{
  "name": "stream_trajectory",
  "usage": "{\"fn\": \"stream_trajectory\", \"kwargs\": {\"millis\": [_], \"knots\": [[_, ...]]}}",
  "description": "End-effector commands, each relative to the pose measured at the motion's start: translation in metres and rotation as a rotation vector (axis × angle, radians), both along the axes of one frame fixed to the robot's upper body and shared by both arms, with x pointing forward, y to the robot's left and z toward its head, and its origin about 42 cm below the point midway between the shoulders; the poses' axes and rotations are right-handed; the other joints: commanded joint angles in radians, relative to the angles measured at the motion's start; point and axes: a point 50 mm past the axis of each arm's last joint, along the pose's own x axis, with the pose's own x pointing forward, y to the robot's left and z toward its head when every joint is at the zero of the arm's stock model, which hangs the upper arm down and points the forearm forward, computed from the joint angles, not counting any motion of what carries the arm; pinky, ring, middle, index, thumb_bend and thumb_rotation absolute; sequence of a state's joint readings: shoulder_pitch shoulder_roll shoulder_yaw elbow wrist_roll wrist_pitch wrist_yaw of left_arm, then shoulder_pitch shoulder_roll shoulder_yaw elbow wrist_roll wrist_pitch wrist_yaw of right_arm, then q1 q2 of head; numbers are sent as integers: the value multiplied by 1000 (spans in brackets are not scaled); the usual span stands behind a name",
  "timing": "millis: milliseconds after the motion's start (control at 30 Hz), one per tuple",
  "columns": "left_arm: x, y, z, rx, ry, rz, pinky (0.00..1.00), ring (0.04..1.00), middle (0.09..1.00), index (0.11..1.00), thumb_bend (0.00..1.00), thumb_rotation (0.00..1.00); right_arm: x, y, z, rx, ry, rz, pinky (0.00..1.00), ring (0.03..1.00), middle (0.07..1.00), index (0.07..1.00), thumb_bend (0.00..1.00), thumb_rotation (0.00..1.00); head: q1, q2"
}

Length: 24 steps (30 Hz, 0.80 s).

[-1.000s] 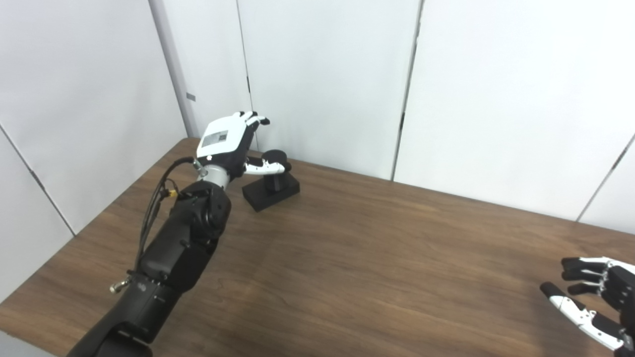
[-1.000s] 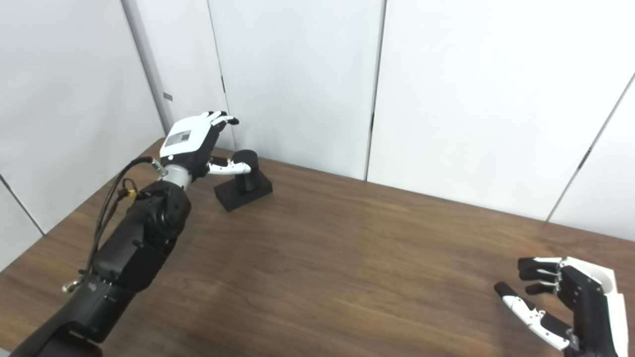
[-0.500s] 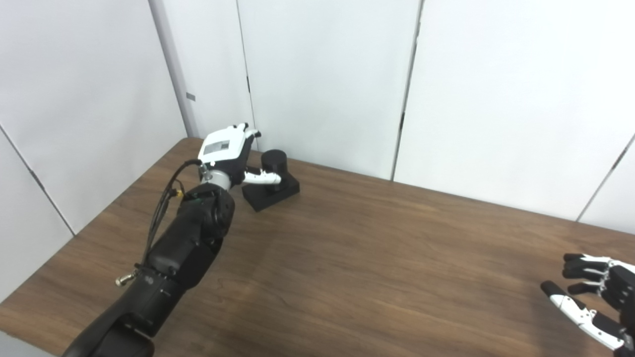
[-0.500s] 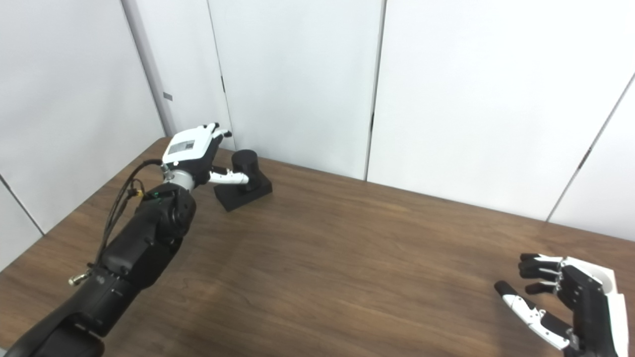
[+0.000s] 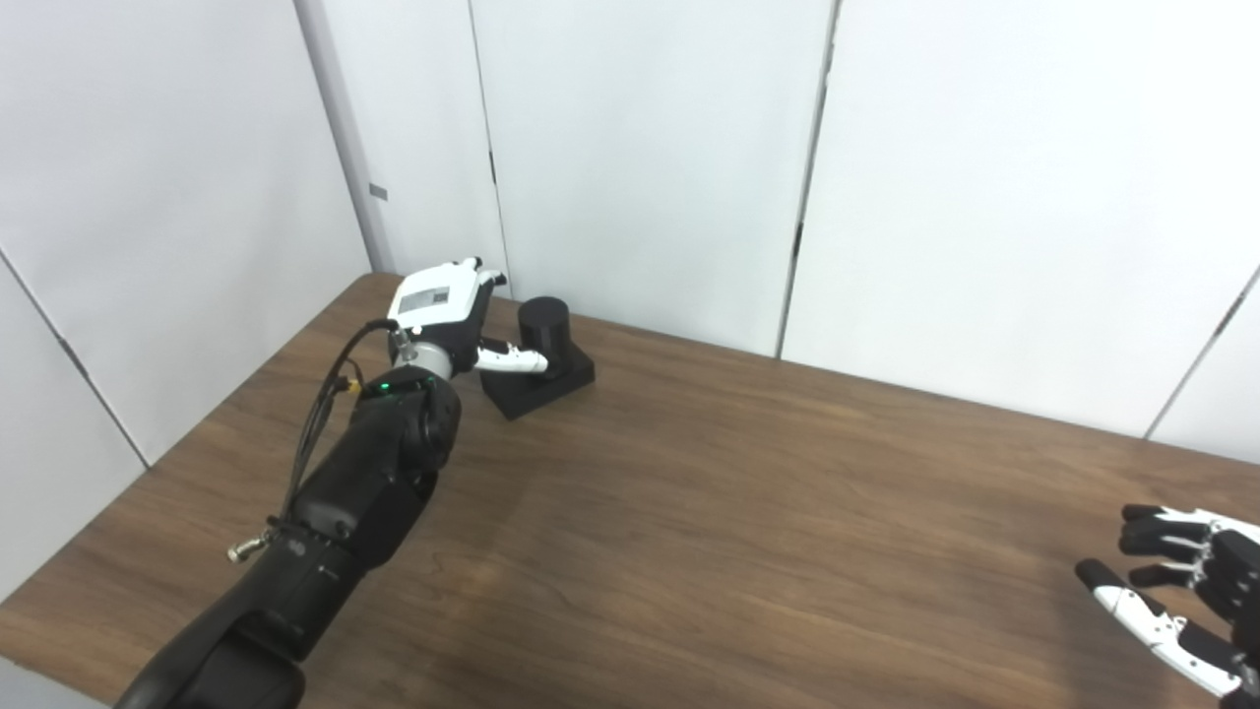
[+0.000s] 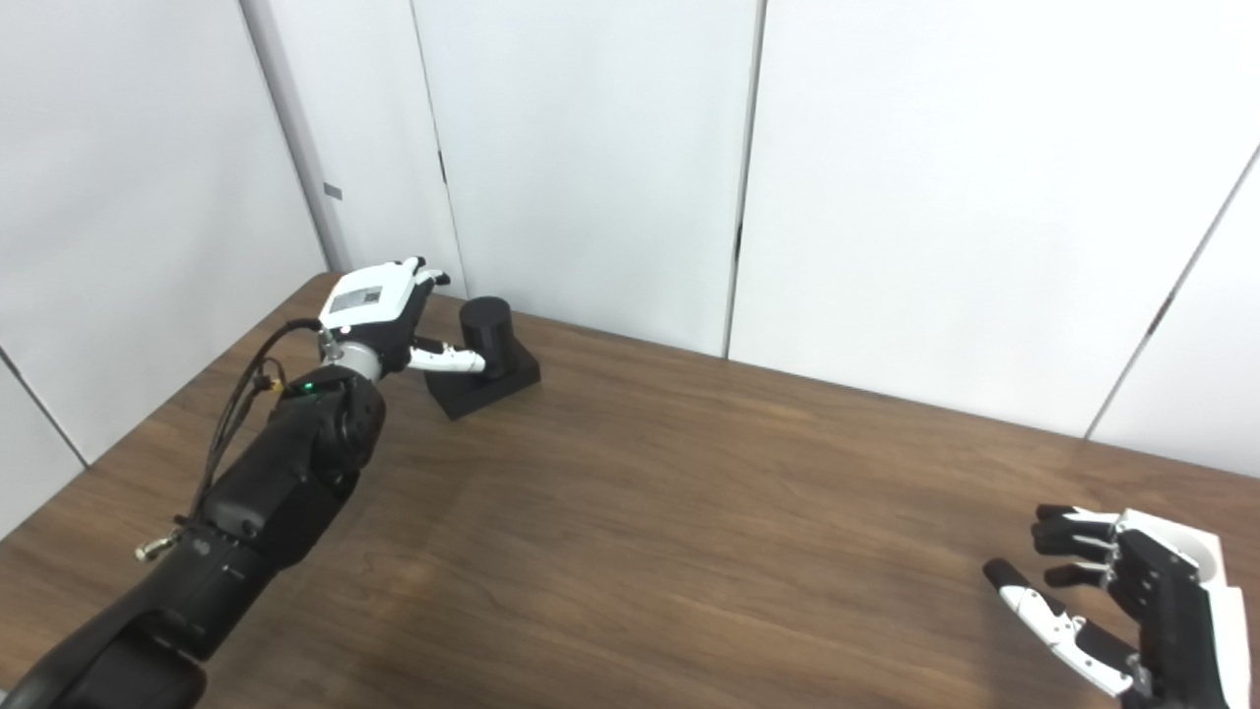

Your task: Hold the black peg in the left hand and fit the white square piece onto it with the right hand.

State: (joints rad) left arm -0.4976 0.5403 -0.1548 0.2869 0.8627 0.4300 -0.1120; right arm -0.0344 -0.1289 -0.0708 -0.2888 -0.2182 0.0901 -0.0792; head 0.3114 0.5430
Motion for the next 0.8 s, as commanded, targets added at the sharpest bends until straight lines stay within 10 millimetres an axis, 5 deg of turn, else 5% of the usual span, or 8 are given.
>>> {"fn": "stream_trajectory", "kwargs": {"millis": [0,767], "knots": [[11,8,32,30,-77,20,951,1000,1000,894,961,610,2,1,19,-5,-79,5,468,590,658,489,492,115,0,2],[20,0,16,8,50,17,928,1000,1000,877,978,622,-1,1,21,-6,-53,-22,490,583,675,490,492,115,-3,19]]}}
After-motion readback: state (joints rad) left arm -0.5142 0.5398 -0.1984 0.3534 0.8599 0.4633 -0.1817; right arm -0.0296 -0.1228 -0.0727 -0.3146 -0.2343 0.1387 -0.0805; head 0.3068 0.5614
